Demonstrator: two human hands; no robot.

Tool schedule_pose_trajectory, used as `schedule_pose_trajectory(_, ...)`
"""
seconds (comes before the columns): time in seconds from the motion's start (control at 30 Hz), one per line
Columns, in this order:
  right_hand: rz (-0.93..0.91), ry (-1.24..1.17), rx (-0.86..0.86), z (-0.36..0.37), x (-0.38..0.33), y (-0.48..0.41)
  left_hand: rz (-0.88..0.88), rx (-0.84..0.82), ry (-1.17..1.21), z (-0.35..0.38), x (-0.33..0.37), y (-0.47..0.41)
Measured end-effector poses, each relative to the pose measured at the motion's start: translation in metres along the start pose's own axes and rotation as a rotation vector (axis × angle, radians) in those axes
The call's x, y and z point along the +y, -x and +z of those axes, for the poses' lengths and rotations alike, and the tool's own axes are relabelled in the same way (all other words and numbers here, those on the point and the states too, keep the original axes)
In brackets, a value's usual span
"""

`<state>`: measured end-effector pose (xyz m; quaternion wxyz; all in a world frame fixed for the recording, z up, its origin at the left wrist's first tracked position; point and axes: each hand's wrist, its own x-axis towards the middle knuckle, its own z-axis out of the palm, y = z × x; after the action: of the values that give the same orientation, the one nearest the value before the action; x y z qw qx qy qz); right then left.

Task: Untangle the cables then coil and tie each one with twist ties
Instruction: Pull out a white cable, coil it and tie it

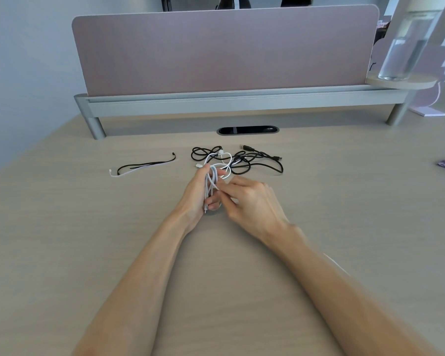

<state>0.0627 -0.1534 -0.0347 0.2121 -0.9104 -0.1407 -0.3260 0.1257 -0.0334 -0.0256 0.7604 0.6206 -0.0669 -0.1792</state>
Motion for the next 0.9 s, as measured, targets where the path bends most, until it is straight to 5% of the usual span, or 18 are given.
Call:
schedule_pose_trajectory(0.2,0.066,-0.112,-0.018,-0.003,-0.012,0.003,0.041,0.079,-0.067,0.001,0.0,0.003)
schedule_pose_trajectory(0.53,0.449,-0.573,-0.205,0.004,-0.018,0.002,0.108,0.105,0.192,-0.003,0.002,-0.003)
schedule_pose_trajectory(0.9,0.446,-0.516,-0.302,0.004,-0.015,0.002,0.081,0.053,0.541,-0.011,0.004,-0.001)
